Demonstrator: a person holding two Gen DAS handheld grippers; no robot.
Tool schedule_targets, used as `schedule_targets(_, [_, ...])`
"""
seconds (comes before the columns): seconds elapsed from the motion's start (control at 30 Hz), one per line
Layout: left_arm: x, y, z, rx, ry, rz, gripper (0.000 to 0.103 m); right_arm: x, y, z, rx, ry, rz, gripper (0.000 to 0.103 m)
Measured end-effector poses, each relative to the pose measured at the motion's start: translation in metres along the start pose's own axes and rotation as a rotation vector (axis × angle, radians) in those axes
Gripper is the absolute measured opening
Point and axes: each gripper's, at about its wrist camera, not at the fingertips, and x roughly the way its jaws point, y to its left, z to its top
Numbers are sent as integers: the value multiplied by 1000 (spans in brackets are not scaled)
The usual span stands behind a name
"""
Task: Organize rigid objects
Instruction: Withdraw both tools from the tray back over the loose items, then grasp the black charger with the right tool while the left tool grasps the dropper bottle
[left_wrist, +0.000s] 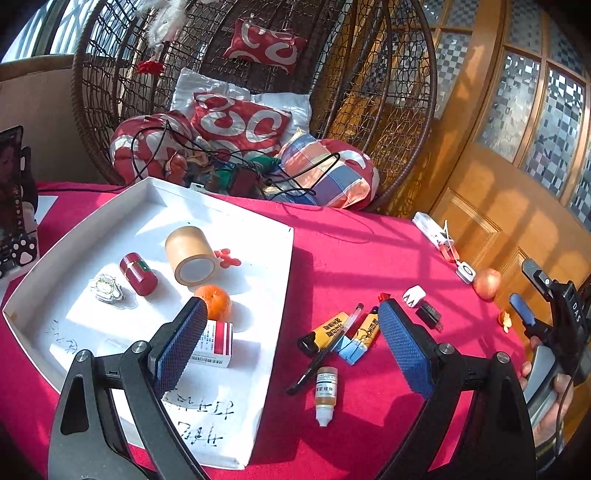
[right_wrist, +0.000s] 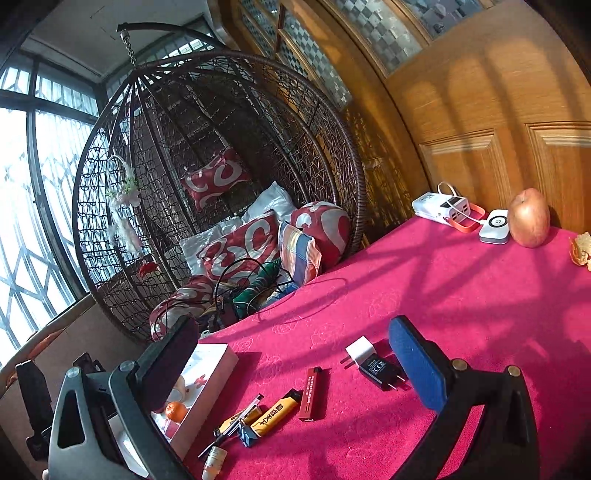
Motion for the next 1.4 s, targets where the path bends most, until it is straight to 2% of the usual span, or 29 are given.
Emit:
schedule_targets(0.1, [16,-16,-9,68,80,-49,94,-4,-13,-2,33,-6,-12,103])
schedule_targets(0.3, [37,-59,-41,205,215,-148,94,1,-25,-6,27,47,-42,103])
schedule_targets(0.37, [43,-69,-54,234,254,-139,86,3,-30,-8,30,67,-44,103])
schedule_targets(0.4, [47,-71,-59,240,276,-131,72,4,-32,-9,34,73,-47,103])
schedule_targets(0.43, [52,-72,-64,239,301,-114,66,4,-35,-10,41,81,-51,103])
schedule_targets(0.5, [60,-71,-71,233,333,-83,66,8,-43,-11,62,104,-60,103])
schedule_targets(0.57, [63,-71,-70,249,320,-48,66,9,-51,-13,86,121,-73,103])
schedule_targets(0.83, [70,-64,-69,234,334,-3,66,11,-81,-17,109,178,-135,103])
schedule_targets(0.9, [78,-60,-73,214,372,-13,66,12,-87,-19,127,191,-147,103])
schedule_targets(0.93, [79,-60,-75,217,366,-11,66,13,-89,-20,138,198,-149,103])
schedule_targets(1.07, [85,-73,-78,288,367,-29,64,18,-87,-23,106,216,-140,103])
schedule_targets(1.13, [86,-78,-79,326,354,-8,53,25,-78,-24,24,238,-130,103])
schedule_targets(1.17, [86,-78,-79,329,350,-8,51,29,-73,-23,-20,250,-128,103])
schedule_targets(1.23, [87,-74,-75,307,343,-18,29,41,-66,-23,-106,286,-117,103])
schedule_targets(1.33, [90,-69,-72,293,338,-25,24,64,-59,-25,-206,359,-105,103])
schedule_targets(1.4, [90,-71,-73,313,332,-11,24,80,-56,-28,-256,411,-99,96])
